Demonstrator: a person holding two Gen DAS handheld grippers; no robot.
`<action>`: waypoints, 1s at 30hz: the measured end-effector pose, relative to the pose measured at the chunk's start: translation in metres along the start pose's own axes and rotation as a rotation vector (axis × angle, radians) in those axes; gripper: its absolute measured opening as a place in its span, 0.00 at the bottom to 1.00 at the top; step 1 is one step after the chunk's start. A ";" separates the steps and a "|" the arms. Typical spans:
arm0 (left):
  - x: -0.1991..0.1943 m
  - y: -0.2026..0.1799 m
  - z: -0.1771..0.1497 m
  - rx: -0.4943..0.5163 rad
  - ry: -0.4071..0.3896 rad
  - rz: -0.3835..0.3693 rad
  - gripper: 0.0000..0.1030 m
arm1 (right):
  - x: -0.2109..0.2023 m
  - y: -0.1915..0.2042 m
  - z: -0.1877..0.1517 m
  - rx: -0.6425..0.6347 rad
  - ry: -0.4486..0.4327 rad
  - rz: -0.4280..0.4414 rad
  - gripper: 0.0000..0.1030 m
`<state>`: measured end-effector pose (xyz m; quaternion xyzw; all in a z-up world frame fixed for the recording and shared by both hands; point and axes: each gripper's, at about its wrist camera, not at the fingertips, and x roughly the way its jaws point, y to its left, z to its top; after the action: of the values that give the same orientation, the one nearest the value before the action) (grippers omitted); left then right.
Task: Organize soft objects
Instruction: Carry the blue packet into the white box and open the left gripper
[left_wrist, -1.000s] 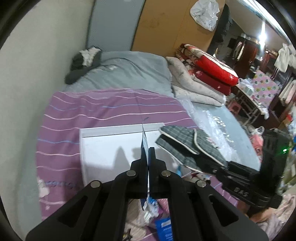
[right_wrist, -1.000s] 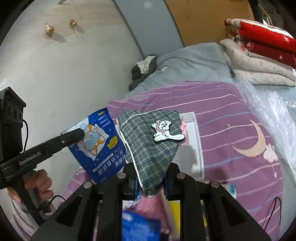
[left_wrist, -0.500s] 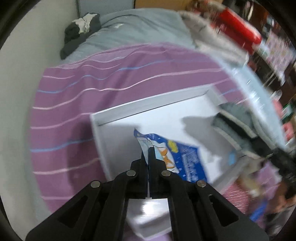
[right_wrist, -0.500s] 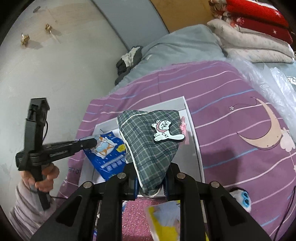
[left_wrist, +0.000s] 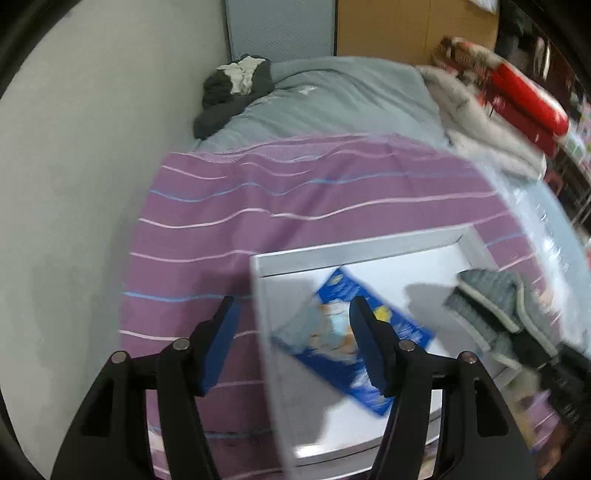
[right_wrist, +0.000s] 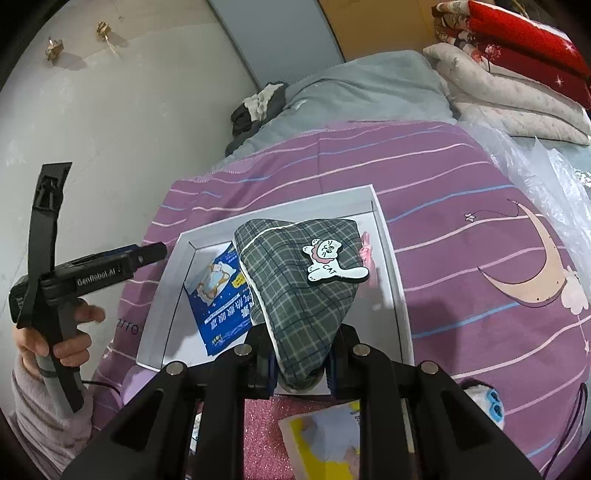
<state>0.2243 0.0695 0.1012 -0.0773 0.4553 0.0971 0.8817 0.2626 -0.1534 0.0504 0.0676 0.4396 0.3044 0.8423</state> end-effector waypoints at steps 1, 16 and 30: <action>0.003 -0.004 0.001 -0.006 0.009 -0.039 0.61 | -0.001 -0.001 0.001 0.005 -0.006 0.000 0.18; 0.086 -0.038 -0.014 -0.120 0.358 -0.234 0.01 | -0.007 -0.019 0.000 0.084 -0.022 0.005 0.18; 0.031 0.007 -0.043 -0.154 0.352 -0.272 0.01 | 0.013 -0.003 -0.010 0.072 0.045 0.016 0.18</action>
<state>0.2061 0.0701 0.0511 -0.2209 0.5785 -0.0033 0.7852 0.2616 -0.1495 0.0342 0.0948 0.4683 0.2966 0.8269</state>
